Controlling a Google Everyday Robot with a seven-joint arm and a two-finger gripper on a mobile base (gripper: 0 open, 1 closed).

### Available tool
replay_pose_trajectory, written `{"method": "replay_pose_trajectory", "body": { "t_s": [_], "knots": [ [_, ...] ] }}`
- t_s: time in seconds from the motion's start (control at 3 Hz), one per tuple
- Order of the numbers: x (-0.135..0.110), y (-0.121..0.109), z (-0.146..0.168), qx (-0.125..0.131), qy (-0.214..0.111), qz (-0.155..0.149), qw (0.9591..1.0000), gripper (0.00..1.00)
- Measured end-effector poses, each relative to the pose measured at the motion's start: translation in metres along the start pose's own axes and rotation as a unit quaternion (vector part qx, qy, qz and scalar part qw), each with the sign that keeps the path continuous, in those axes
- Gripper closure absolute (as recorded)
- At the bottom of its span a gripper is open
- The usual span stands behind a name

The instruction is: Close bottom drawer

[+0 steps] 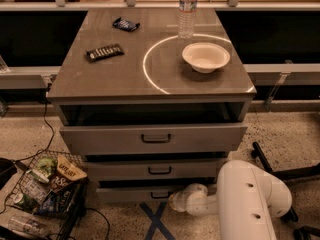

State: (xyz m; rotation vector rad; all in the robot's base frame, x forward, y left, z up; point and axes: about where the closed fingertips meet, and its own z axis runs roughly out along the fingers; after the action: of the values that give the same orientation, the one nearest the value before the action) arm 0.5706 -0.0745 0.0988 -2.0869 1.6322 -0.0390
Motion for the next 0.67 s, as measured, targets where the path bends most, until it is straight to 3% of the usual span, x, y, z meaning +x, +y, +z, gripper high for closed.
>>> {"method": "replay_pose_trajectory", "body": {
  "t_s": [0.33,0.67],
  "knots": [
    [-0.0009,0.0009,0.0009,-0.001,-0.001,0.000,1.0000,0.82],
    [-0.0021,0.0021,0.0020,-0.002,-0.001,0.000,1.0000,0.51]
  ]
}}
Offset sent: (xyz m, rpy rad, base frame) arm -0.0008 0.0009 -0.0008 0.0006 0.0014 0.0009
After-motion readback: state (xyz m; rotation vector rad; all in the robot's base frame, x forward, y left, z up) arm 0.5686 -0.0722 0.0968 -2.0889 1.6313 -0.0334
